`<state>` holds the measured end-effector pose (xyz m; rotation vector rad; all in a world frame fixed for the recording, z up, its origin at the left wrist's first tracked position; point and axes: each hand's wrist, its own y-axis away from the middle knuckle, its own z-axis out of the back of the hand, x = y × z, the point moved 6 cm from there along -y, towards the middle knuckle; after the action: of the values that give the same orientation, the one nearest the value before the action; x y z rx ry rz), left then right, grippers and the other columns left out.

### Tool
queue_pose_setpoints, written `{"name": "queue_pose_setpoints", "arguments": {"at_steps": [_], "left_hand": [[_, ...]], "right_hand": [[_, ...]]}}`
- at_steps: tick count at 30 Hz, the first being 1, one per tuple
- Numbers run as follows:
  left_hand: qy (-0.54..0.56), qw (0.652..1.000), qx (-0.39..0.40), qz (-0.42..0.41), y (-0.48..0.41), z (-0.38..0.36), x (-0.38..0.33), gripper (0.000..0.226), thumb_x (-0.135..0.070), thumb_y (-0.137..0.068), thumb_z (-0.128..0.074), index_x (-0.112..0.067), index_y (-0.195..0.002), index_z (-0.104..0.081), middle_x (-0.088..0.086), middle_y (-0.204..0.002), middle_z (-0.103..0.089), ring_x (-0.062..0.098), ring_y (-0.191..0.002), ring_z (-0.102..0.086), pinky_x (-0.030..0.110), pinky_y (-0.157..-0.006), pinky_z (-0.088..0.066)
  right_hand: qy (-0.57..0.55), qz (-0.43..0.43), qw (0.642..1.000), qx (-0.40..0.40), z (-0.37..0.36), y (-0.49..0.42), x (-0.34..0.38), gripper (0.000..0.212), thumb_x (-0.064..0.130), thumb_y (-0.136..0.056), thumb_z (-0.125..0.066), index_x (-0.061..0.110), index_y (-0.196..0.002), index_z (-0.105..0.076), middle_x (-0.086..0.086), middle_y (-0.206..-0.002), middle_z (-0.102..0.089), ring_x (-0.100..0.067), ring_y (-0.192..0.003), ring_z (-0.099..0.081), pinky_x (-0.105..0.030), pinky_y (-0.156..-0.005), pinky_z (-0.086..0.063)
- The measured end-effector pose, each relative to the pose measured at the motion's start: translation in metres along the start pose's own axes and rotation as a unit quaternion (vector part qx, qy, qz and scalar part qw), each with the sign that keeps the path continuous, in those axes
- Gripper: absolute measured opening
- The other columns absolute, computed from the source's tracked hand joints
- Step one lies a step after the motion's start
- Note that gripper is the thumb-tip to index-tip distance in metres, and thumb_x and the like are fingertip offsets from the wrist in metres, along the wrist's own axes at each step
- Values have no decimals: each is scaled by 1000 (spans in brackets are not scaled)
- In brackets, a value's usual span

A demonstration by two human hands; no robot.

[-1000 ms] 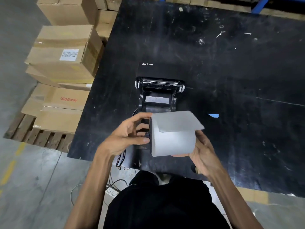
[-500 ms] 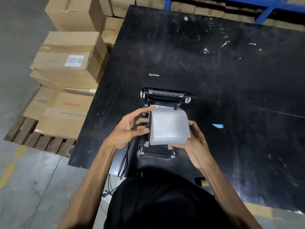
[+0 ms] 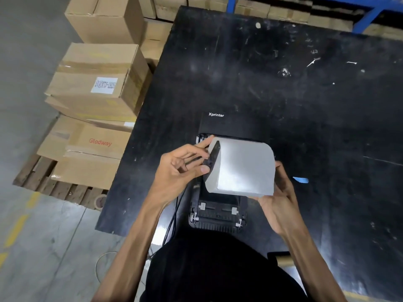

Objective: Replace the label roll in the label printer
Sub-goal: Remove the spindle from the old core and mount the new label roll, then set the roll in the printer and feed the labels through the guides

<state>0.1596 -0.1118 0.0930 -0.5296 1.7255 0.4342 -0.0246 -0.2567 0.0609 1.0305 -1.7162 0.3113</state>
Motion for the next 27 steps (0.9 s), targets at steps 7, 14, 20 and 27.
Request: {"name": "queue_pose_setpoints", "arguments": {"at_steps": [7, 14, 20, 27], "left_hand": [[-12, 995, -27, -94, -11, 1, -49, 20, -3, -78, -81, -11, -96, -78, 4, -129, -72, 27, -122, -66, 36, -98, -56], [-20, 991, -92, -95, 2, 6, -56, 20, -35, -65, -92, -35, -83, -83, -14, -89, -79, 4, -86, -72, 16, -76, -58], [-40, 987, -129, -92, 21, 15, -40, 27, -49, -62, -91, -36, -84, -84, -14, -87, -80, 5, -85, -73, 16, -75, -58], [-69, 987, -126, -67, 30, 19, -14, 20, -27, -65, -90, -33, -83, -84, -11, -85, -80, 5, -85, -74, 16, -77, -57]], "right_hand": [[11, 115, 993, 8, -25, 8, 51, 30, 3, -101, -42, 27, -105, -59, 3, -96, -57, -13, -82, -58, -33, -69, -55], [104, 242, 965, 5, -43, 23, 83, 13, 29, -100, -60, 21, -110, -60, -7, -120, -54, -15, -101, -55, -20, -74, -54], [185, 273, 944, -32, -41, 27, 75, 19, 10, -97, -59, 19, -111, -66, -21, -129, -62, -33, -125, -59, -38, -105, -50], [278, 253, 925, -52, -20, 27, 51, 11, 32, -99, -62, 33, -109, -65, 6, -97, -60, -7, -88, -57, -19, -83, -46]]}}
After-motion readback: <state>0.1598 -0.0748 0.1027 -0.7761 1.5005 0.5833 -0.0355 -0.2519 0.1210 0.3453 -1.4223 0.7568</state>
